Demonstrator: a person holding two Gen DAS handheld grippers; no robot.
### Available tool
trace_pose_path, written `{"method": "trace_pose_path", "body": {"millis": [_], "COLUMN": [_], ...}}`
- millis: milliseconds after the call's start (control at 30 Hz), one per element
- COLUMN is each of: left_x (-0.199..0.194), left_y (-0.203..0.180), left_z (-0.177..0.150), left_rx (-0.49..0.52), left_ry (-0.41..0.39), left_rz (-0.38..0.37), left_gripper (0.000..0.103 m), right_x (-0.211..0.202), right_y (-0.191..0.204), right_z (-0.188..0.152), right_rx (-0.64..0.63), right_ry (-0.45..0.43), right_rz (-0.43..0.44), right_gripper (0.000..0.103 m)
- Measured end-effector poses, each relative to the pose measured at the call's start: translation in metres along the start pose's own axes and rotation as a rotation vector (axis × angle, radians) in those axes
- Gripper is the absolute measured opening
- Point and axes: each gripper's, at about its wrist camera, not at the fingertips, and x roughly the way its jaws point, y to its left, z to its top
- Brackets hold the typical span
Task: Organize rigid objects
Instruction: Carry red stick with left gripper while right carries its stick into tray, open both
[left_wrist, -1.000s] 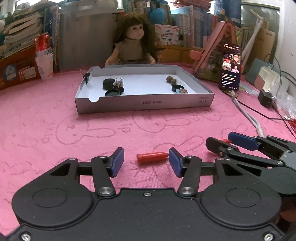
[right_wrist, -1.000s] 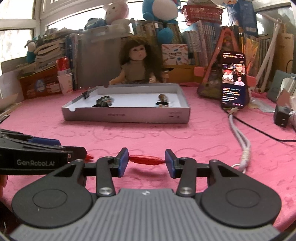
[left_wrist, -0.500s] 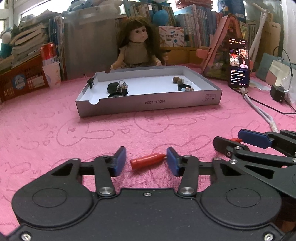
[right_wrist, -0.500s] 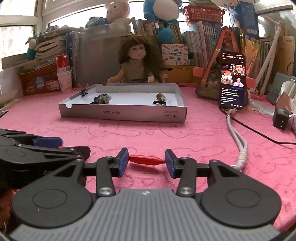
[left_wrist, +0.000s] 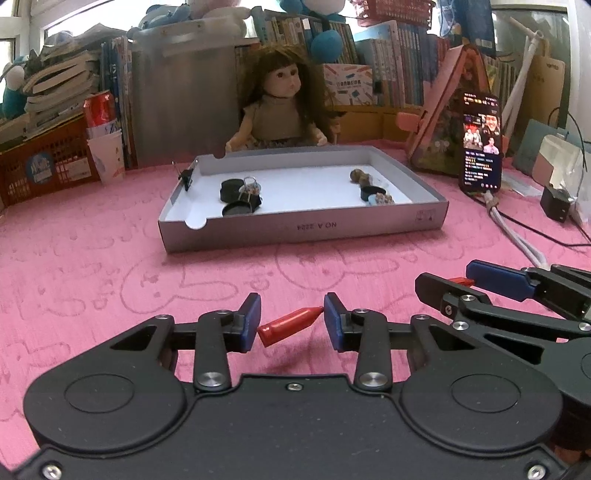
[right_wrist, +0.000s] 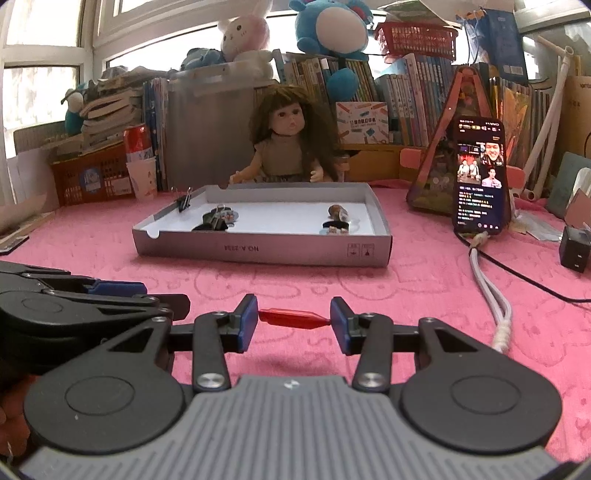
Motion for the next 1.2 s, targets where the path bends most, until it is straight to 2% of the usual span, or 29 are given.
{"method": "trace_pose_path", "body": {"millis": [333,733,933,1200], "left_x": [0.009,0.036,0.066,0.131], "left_y": [0.006,0.018,0.027,0.048], "left_z": [0.024,0.081,0.114,0.148], "left_rx": [-0.013,-0.037,-0.052,-0.073], "left_ry": [-0.011,-0.057,-0.055,0.000], "left_rz": [0.013,0.019,0.002,0.080], "left_gripper": [0.035,0.035,0.035,0.035], "right_x": [0.014,0.048,0.079,0.138], "right_y": [-0.003,-0.010,-0.023,-0.056], "right_z": [0.019,0.067,0.095,0.129], "right_rx": [0.032,0.075,0.103,0.152], "right_ry": [-0.003,-0.011,0.012,0.074], "right_rz": [0.007,0.020,0.058,0.043], "right_gripper": [0.049,0.049,0.048,0.048]}}
